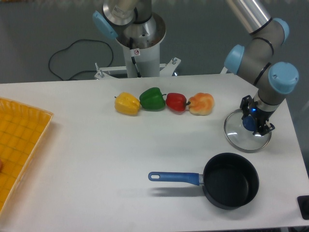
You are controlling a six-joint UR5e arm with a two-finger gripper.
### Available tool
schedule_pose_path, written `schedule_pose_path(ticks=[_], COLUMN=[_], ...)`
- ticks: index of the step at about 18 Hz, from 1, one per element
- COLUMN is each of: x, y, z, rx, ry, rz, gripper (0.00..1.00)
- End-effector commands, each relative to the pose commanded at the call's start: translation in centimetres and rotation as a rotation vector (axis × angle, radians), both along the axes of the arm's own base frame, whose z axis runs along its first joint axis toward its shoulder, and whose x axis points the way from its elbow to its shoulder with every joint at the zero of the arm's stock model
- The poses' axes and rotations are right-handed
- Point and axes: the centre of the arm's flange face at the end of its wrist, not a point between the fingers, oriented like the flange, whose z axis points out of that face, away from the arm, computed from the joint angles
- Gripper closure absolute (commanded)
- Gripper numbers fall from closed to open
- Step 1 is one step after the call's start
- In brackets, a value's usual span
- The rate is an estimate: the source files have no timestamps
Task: Place the lid on the table
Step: 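Open the gripper to release the lid knob and rise slightly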
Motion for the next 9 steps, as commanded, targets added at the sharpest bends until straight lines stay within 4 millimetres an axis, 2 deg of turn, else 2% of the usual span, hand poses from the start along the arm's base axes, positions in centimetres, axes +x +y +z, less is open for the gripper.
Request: schedule_pose_path(ticks=[8,9], x=[-0.09,-0.09], y=[0.05,0.05], z=[-0.24,-0.24], rx=[0.004,0.004], ry=[0.005,0.005], rz=[0.000,0.000], gripper=[0.38,0.35])
